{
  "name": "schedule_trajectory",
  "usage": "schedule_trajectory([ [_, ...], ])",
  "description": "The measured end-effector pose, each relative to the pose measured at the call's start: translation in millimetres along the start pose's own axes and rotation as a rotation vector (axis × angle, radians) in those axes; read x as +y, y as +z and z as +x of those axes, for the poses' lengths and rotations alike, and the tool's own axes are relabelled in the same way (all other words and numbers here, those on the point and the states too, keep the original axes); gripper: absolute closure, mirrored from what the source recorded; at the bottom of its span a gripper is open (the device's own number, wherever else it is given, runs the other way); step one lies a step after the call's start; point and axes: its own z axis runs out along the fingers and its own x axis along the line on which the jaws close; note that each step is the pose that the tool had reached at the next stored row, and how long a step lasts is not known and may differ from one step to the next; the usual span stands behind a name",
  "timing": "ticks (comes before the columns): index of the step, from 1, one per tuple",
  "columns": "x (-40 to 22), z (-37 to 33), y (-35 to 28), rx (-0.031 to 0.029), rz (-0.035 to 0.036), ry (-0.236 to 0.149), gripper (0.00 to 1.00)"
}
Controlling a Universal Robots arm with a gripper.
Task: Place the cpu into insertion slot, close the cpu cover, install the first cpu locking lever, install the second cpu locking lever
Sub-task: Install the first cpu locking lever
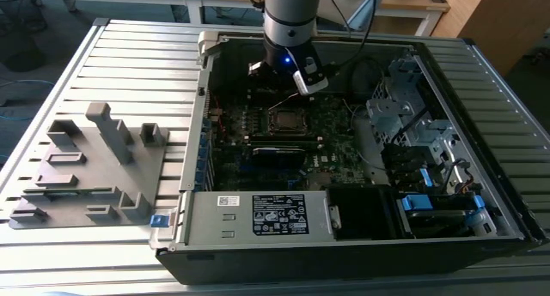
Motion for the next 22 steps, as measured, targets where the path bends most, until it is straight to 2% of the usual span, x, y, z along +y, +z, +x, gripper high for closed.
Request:
schedule_trajectory([
  [5,2.7,-2.6,1.8,0.0,-0.0001,0.0,0.89],
  [10,3.6,-8.9,3.2,0.0,-0.0001,0.0,0.89],
  [22,3.5,-9.1,5.4,0.0001,0.0001,0.0,0.89],
])
